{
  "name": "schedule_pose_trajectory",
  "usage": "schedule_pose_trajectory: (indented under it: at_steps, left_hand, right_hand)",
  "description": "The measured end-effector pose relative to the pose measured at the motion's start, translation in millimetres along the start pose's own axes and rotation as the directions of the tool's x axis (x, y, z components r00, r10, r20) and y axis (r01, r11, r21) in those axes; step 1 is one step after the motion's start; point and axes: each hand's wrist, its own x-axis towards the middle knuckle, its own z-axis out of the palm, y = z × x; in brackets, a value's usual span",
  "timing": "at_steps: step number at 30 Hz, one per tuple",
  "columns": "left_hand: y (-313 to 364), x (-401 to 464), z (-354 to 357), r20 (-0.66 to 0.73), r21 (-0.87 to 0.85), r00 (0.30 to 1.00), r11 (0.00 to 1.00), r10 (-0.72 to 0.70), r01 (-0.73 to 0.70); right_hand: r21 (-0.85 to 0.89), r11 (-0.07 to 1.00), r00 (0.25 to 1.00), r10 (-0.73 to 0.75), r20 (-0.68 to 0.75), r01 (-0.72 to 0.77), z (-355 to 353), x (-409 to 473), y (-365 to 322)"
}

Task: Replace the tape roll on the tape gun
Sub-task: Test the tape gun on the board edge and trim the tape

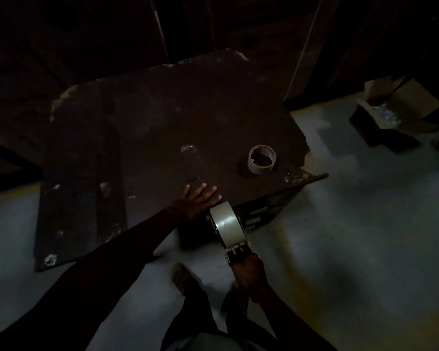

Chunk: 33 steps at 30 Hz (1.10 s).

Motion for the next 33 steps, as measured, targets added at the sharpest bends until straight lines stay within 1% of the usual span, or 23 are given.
schedule_pose_trajectory:
  at_steps: [2, 4, 6, 8, 9, 12, 13, 15, 18, 21, 23, 26, 29, 32, 33]
  left_hand:
    - [-2.1, 2.6, 1.9, 0.013, -0.027, 1.000, 1.000, 0.003, -0.002]
    - [-5.2, 5.8, 6.1, 0.024, -0.097, 1.000, 0.995, 0.000, 0.002]
    - [-6.9, 7.4, 10.5, 0.017, -0.131, 1.000, 0.991, -0.010, 0.012]
    - [-6.3, 6.1, 8.2, -0.004, -0.119, 1.000, 0.993, -0.007, 0.007]
    - [-5.4, 4.6, 7.5, -0.014, -0.113, 1.000, 0.994, -0.006, 0.004]
    - [-3.3, 4.9, 8.8, -0.044, -0.106, 0.999, 0.994, -0.021, 0.016]
    - [-4.1, 5.7, 8.9, -0.041, -0.111, 0.999, 0.994, -0.021, 0.016]
    - [-4.6, 7.0, 11.7, -0.029, -0.134, 0.999, 0.991, -0.027, 0.022]
    - [-5.4, 7.4, 10.9, -0.023, -0.151, 0.999, 0.988, -0.025, 0.022]
    - [-4.9, 7.3, 8.5, -0.013, -0.159, 1.000, 0.987, -0.022, 0.020]
    - [-4.4, 6.9, 7.9, -0.020, -0.158, 1.000, 0.987, -0.025, 0.021]
    - [-4.9, 7.7, 9.1, -0.027, -0.149, 0.999, 0.988, -0.034, 0.029]
    - [-6.9, 8.2, 9.0, -0.008, -0.170, 1.000, 0.985, -0.019, 0.018]
    - [-8.9, 7.0, 8.0, -0.017, -0.176, 1.000, 0.984, -0.012, 0.009]
    - [-8.2, 6.3, 7.7, -0.016, -0.175, 1.000, 0.984, -0.018, 0.015]
  right_hand:
    - [0.020, 0.999, 0.999, -0.033, -0.002, 0.033, -3.7, 5.6, -3.0]
    - [0.003, 0.999, 0.999, -0.036, 0.017, 0.036, -3.9, 3.1, -6.9]
    - [0.015, 1.000, 1.000, 0.014, 0.017, -0.014, -0.4, 11.3, -4.4]
    - [0.070, 0.993, 0.995, 0.095, 0.006, -0.095, 4.7, 29.6, 11.1]
    - [0.070, 0.991, 0.993, 0.114, 0.017, -0.115, 4.8, 30.9, 15.5]
    - [-0.043, 0.993, 0.993, 0.111, 0.051, -0.109, 6.3, 19.5, 7.5]
    - [-0.116, 0.990, 0.996, 0.083, 0.044, -0.077, 6.6, 18.2, 5.9]
    - [-0.188, 0.981, 0.998, 0.052, 0.021, -0.047, 10.0, 22.2, 4.5]
    - [-0.127, 0.990, 0.998, 0.066, 0.015, -0.063, 10.3, 31.1, 4.5]
    - [-0.027, 0.997, 0.995, 0.071, 0.073, -0.069, 4.2, 33.5, 14.1]
    - [-0.013, 0.998, 0.996, 0.067, 0.057, -0.067, -1.4, 23.9, 10.7]
    - [0.033, 0.999, 0.999, 0.006, 0.053, -0.008, -8.1, 14.4, 10.4]
    - [0.082, 0.996, 0.998, 0.030, 0.054, -0.034, -16.2, 6.3, 16.9]
    - [0.138, 0.989, 0.998, 0.039, 0.044, -0.044, -20.4, 0.9, 24.6]
    - [0.156, 0.985, 0.996, 0.069, 0.048, -0.076, -21.5, -2.1, 27.1]
